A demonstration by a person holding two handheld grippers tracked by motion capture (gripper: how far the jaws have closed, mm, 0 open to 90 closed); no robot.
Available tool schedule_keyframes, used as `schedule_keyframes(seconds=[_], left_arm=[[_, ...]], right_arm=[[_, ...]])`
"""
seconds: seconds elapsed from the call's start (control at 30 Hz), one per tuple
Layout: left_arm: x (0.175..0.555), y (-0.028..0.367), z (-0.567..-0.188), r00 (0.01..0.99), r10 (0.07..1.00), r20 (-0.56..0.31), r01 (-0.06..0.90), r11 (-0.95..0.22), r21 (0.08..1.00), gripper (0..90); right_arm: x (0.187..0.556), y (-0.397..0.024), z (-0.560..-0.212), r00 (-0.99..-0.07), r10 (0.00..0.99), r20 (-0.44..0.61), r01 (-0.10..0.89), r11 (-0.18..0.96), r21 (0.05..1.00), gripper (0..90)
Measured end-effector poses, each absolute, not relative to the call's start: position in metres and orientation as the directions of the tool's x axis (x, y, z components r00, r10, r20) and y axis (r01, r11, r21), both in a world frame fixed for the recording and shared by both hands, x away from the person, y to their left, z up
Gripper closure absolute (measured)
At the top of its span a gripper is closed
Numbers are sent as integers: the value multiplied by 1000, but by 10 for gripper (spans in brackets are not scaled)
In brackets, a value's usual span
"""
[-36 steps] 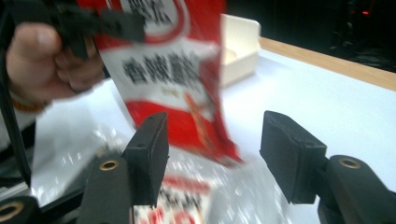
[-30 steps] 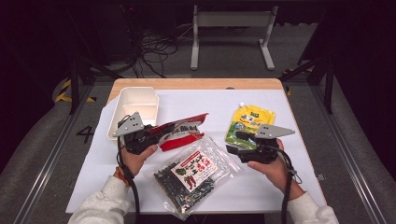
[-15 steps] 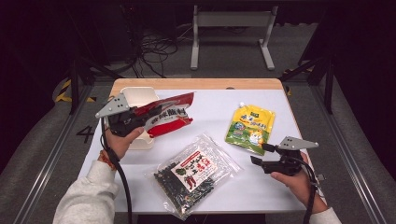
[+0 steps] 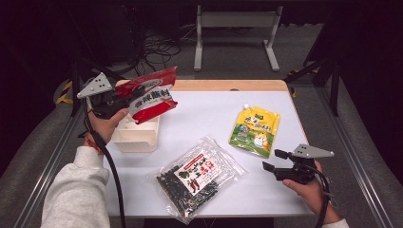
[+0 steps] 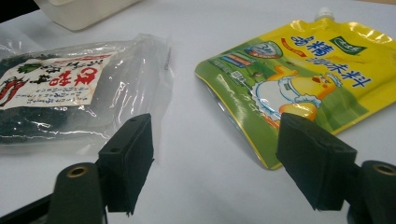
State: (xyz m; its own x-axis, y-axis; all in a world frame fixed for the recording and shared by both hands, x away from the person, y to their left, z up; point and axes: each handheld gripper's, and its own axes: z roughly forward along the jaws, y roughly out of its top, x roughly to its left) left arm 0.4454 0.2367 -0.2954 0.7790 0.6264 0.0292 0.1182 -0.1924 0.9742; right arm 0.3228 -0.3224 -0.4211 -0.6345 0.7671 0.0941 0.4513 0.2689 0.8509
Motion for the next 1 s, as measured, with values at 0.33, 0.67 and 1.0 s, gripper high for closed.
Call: schedule_keyframes(seconds=[0.33,0.67,1.0], left_arm=[[481,260,-290,739,670,79,137,-264,955,898],[520,270,-308,729,673,121,199,-378,904,897],[551,264,-332,731,677,85,230,-361,904,895]], right_arm=[[315,-325,-430,-627,773,101,473,274,837,272],[306,-332,-440,-600,791,123,518,266,813,269],[302,-333,-444,-589,796,140,534,253,807,266]])
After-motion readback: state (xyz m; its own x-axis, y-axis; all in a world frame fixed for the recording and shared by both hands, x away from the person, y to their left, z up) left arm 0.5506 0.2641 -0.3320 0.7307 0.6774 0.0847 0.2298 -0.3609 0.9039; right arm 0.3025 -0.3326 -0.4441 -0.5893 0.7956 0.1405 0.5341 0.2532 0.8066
